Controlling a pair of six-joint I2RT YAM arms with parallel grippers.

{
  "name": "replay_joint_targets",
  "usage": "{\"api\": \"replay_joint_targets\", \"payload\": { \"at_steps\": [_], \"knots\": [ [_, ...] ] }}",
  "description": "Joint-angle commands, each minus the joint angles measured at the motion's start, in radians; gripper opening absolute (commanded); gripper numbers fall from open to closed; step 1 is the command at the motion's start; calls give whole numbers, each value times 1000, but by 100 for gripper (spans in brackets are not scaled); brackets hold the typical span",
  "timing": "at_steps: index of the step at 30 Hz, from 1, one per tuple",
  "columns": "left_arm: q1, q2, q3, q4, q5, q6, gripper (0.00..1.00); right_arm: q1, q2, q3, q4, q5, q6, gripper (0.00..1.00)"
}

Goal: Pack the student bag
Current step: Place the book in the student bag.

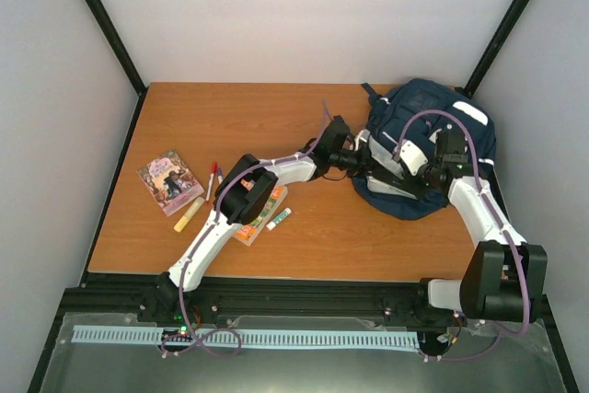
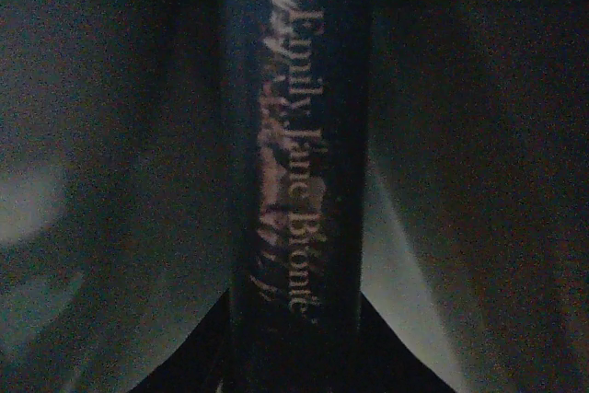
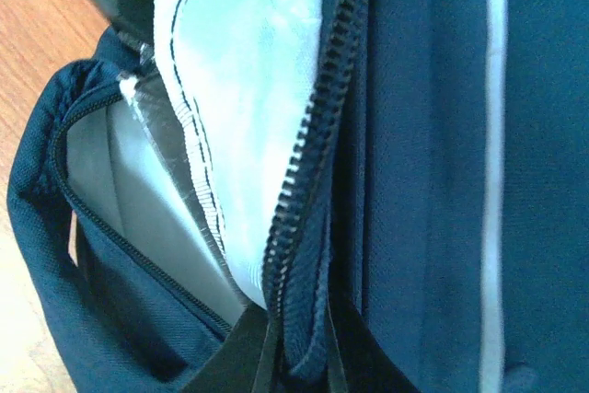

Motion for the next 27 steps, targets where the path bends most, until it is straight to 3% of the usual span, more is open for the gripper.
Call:
{"api": "replay_joint_targets", "payload": {
  "at_steps": [1, 4, 9, 14, 22, 27],
  "knots": [
    [5, -71, 56, -106, 17, 145, 26, -1, -28, 141, -16, 15, 26, 3],
    [6, -124, 65, -275, -18, 266, 40, -1, -27, 252, -74, 21, 25, 3],
    [5, -203, 70, -499, -107, 459, 50, -1, -18, 386, -151, 13, 30, 3],
    [5, -334, -61, -507, -181, 559, 66, 0, -30, 401, -160, 26, 26, 3],
    [-9, -499, -233, -552, -378, 608, 68, 14, -102, 377, -199, -65, 38, 3],
    [-53, -656, -460, -426, -422, 589, 61, 54, -168, 340, -211, -109, 36, 3]
  ]
}}
